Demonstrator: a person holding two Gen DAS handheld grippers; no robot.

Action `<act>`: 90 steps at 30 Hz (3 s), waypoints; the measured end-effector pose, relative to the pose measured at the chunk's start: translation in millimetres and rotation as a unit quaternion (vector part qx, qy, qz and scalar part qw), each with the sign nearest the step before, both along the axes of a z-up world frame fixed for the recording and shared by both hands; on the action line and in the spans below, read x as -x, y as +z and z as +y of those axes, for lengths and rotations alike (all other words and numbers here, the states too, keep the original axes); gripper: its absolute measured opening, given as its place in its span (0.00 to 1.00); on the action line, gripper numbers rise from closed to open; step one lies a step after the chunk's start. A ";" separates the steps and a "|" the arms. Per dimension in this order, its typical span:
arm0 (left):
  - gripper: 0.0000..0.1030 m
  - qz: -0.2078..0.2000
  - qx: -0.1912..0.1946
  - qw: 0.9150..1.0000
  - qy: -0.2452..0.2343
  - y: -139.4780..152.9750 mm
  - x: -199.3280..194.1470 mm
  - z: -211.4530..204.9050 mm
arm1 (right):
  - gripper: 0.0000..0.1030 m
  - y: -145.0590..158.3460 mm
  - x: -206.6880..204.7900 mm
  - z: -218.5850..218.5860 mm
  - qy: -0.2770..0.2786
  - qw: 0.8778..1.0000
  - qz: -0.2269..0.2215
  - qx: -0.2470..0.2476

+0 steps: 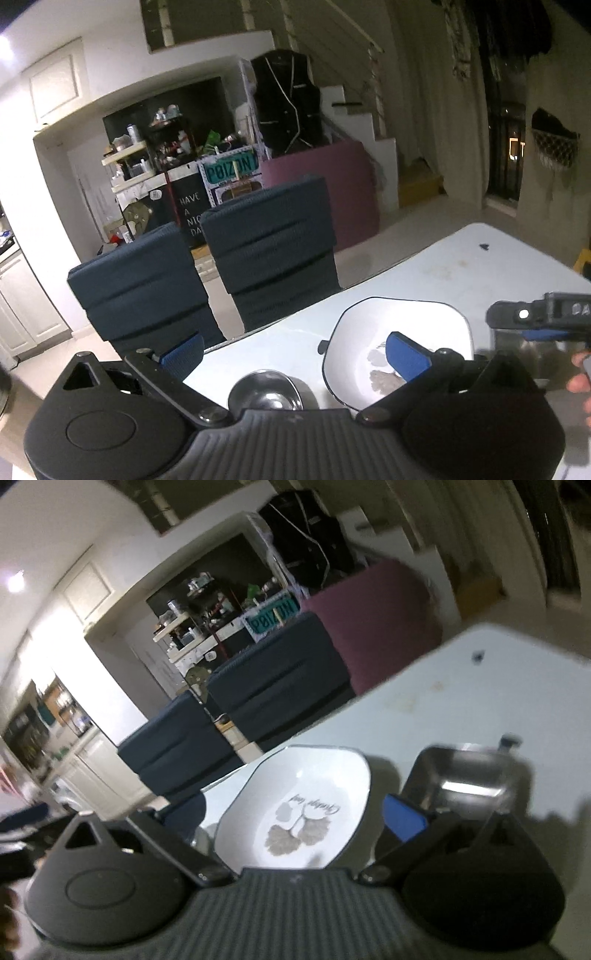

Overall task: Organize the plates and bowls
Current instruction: 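Move both grippers toward the rim of the white Ginkgo leaf plate, then close the left gripper on the plate rim while the right gripper grips another rim, then lift the white plate off the table with both grippers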

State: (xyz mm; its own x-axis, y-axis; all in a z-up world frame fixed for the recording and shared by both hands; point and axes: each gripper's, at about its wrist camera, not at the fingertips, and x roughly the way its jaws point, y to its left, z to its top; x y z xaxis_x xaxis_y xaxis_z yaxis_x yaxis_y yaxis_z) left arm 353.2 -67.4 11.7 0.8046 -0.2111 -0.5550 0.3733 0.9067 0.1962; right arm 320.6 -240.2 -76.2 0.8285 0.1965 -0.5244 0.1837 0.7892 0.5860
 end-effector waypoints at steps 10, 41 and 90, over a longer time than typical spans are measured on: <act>1.00 0.084 0.040 0.994 -0.065 -38.7 -68.9 -10.5 | 1.00 -27.7 -25.6 -13.3 0.003 0.990 0.054 -0.130; 0.14 0.191 -0.002 0.980 -0.049 -115.7 -155.8 -38.7 | 0.17 -27.1 -42.5 -6.6 -0.018 0.983 0.182 -0.022; 0.11 0.215 0.131 0.968 0.009 -90.9 -127.3 10.5 | 0.13 -29.5 -100.9 -23.8 0.074 0.987 0.133 0.057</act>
State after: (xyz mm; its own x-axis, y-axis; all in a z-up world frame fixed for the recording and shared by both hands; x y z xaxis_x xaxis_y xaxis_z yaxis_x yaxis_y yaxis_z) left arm 480.5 -56.9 -79.2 0.5164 -0.3778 -0.7685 0.3531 0.9115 -0.2108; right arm 421.5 -264.0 -105.6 0.6251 0.2326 -0.7451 0.1972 0.8766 0.4390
